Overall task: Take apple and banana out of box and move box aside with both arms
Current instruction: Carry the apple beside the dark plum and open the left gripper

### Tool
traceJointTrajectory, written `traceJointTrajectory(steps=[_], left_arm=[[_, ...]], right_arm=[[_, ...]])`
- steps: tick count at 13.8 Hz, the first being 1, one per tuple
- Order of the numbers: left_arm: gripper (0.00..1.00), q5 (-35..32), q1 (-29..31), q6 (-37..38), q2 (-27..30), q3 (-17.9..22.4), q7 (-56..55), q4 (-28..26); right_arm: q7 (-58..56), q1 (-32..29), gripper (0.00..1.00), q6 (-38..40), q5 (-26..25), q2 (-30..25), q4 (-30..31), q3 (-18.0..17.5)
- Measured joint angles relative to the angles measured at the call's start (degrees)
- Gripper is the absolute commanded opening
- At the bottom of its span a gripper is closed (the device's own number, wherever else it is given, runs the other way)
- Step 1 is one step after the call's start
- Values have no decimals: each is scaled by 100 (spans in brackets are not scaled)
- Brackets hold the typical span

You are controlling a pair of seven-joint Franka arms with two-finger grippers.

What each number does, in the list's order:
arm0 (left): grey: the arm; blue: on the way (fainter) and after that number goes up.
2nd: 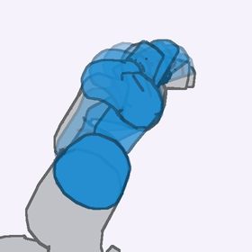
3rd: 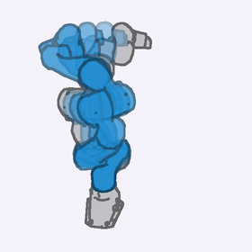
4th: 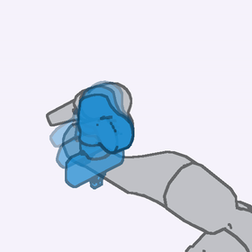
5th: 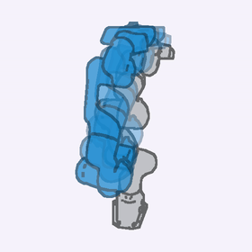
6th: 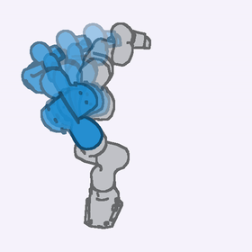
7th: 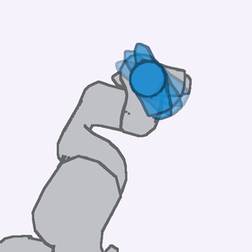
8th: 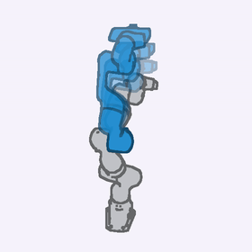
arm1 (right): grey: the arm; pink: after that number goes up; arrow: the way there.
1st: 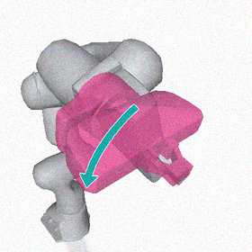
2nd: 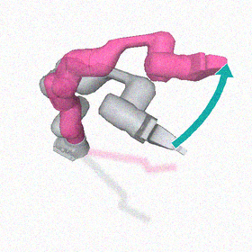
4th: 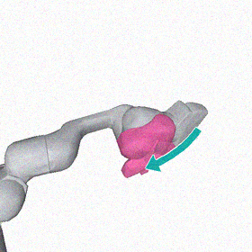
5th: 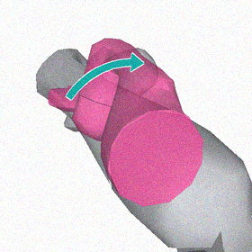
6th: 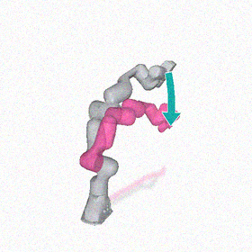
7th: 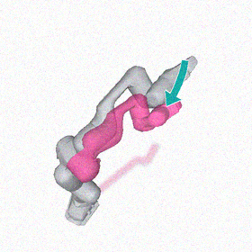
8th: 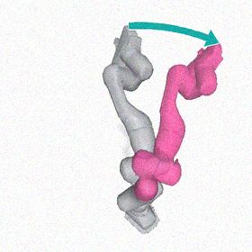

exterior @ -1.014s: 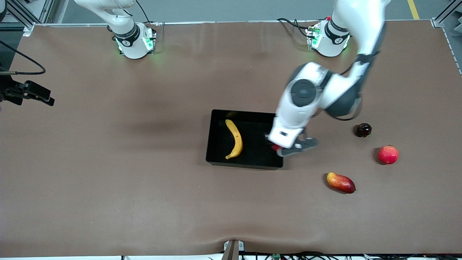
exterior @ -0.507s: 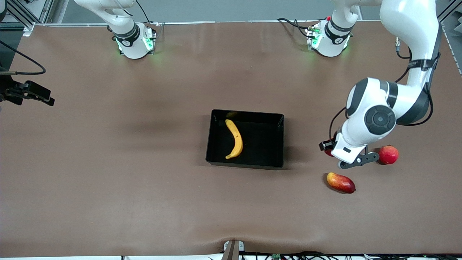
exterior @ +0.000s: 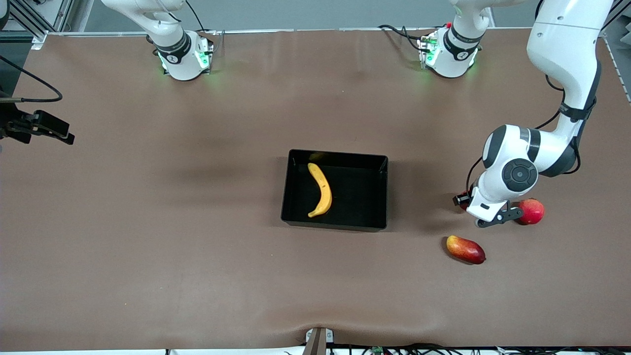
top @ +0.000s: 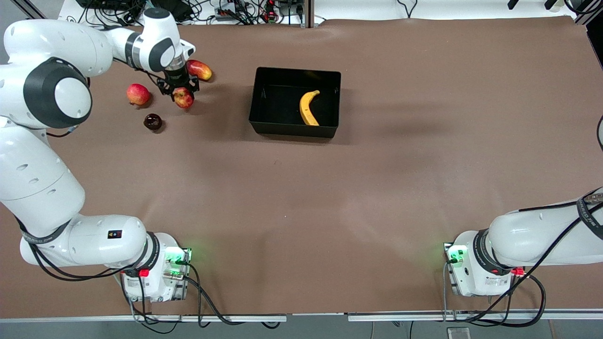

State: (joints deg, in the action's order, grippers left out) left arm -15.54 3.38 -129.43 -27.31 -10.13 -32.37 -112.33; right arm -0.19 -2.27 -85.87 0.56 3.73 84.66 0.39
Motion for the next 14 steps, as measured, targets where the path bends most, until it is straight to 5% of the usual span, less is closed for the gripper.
traceJointTrajectory(steps=[3,6,7,14], left_arm=[[6,0,4,-2,0,-13,0,-110],[66,0,37,-2,-3,-13,0,-190],[100,0,51,-2,-10,-13,0,-199],[100,0,69,19,306,-46,0,-28]], right_arm=[[0,0,100,1,0,1,0,0],[0,0,100,1,0,2,0,0],[0,0,100,1,0,2,0,0],[0,0,100,2,0,4,0,0]])
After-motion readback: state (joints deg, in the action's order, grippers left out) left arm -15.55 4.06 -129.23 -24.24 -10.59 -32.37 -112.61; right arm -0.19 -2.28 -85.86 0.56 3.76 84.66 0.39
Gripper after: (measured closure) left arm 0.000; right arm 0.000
